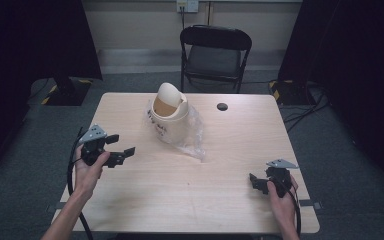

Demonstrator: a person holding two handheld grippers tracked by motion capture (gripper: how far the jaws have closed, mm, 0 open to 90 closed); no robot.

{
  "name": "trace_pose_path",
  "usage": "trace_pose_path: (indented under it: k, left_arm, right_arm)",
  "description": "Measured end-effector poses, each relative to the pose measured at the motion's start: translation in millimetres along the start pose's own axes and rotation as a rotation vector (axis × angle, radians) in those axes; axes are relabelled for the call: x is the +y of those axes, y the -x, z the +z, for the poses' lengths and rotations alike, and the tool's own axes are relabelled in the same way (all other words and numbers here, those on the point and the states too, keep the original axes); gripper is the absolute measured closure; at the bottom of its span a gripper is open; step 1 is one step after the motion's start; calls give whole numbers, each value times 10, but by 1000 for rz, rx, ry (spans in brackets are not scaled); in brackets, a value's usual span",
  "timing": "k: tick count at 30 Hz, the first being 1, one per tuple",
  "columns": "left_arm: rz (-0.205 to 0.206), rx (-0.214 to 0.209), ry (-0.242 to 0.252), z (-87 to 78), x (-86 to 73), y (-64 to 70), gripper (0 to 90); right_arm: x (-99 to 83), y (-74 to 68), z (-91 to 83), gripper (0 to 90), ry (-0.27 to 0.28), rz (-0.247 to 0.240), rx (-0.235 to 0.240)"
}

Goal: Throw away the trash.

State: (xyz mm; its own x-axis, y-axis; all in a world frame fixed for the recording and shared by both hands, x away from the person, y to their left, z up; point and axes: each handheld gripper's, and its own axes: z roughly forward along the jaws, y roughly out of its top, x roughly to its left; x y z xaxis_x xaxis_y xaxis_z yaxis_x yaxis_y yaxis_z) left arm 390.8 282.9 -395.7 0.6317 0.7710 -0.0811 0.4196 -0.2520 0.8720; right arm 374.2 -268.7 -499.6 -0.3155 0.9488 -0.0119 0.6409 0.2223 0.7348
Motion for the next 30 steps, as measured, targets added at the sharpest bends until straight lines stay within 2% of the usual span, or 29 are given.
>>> trace_pose_path:
  k: [4, 7, 11, 12, 14, 15, 16, 17, 18, 21, 22, 24, 27, 28, 29, 30]
  left_arm:
    - [-7, 21, -21, -47, -173, -22, 159]
    - [-27, 27, -28, -59, -313, -22, 158]
    - [-41, 36, -64, -38, -485, -16, 159]
    - [-61, 34, -66, -30, -566, -6, 158]
    - [-62, 41, -71, -25, -608, -6, 158]
    - [-70, 49, -82, -12, -649, -2, 159]
    - [-84, 76, -127, 22, -726, -14, 161]
    - [-84, 76, -127, 22, -726, -14, 161]
    - [-96, 81, -138, 35, -804, -22, 161]
    - [-95, 97, -155, 50, -881, -27, 158]
    - [-84, 104, -180, 71, -945, -22, 159]
    - [-67, 115, -197, 79, -988, -11, 158]
    - [-75, 116, -189, 76, -1032, 21, 158]
    - [-55, 107, -217, 108, -1075, 62, 158]
    - [-55, 107, -217, 108, -1075, 62, 159]
    - [-26, 104, -232, 138, -1097, 90, 159]
  right_arm:
    - [0, 0, 0, 126, 0, 0, 0]
    - [0, 0, 0, 126, 0, 0, 0]
    - [0, 0, 0, 126, 0, 0, 0]
    - [0, 0, 0, 126, 0, 0, 0]
    - [0, 0, 0, 126, 0, 0, 0]
    - [0, 0, 0, 126, 0, 0, 0]
    - [0, 0, 0, 126, 0, 0, 0]
    - [0, 0, 0, 126, 0, 0, 0]
    - [0, 0, 0, 126, 0, 0, 0]
    - [0, 0, 0, 126, 0, 0, 0]
    - [0, 1, 0, 126, 0, -1, 0]
    - [0, 0, 0, 126, 0, 0, 0]
    - [0, 0, 0, 126, 0, 0, 0]
    - [0, 0, 0, 126, 0, 0, 0]
    - [0, 0, 0, 126, 0, 0, 0]
    - [0, 0, 0, 126, 0, 0, 0]
